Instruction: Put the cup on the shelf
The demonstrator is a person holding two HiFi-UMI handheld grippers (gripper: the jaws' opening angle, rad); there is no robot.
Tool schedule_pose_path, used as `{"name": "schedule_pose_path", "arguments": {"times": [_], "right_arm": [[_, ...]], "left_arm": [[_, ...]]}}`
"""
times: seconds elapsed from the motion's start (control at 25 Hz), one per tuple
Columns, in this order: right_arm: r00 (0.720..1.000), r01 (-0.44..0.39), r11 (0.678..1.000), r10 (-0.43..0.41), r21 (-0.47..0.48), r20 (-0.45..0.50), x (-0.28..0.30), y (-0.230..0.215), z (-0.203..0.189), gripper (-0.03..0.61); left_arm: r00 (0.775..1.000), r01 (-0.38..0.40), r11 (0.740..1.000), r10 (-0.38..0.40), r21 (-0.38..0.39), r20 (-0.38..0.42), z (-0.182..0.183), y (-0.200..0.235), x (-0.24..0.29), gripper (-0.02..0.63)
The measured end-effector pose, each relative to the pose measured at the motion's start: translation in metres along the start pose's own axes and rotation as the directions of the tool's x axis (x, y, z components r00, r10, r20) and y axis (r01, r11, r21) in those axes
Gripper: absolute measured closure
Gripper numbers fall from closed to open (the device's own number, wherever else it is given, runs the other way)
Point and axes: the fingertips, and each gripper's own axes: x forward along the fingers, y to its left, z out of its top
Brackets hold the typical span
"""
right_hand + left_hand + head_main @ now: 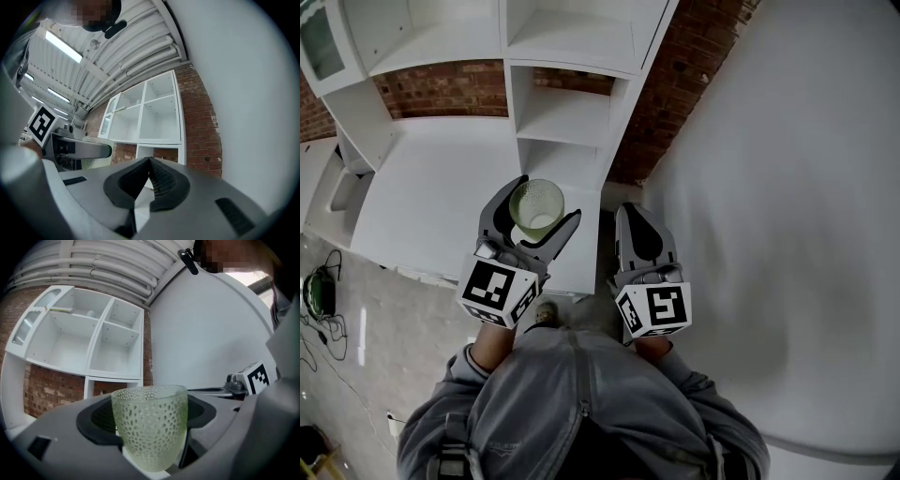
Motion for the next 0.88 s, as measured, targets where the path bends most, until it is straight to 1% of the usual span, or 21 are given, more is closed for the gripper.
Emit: {"name": "schedule_pose_path", "arguments": {"times": [0.4, 0.56, 0.72, 0.88], "right_arm": [[0.998, 0.066, 0.998, -0.066, -0.004, -0.008, 0.064, -0.006, -0.009, 0.551], [0.996, 0.092, 0.996, -0.092, -0.005, -0.009, 0.077, -0.011, -0.012, 0.551], [0.995, 0.1, 0.995, -0.1, -0.006, -0.014, 0.088, -0.016, -0.014, 0.551], [0.995, 0.1, 0.995, -0.1, -0.008, -0.013, 0.095, -0.024, -0.013, 0.551]], "left_arm": [[0.995, 0.097, 0.995, -0.097, -0.002, -0.013, -0.004, 0.049, 0.045, 0.221], [0.991, 0.132, 0.991, -0.132, 0.001, -0.015, -0.005, 0.057, 0.058, 0.221], [0.988, 0.154, 0.988, -0.154, -0.005, -0.017, -0.006, 0.061, 0.071, 0.221], [0.986, 0.167, 0.986, -0.167, 0.006, -0.024, -0.004, 0.061, 0.082, 0.221]]}}
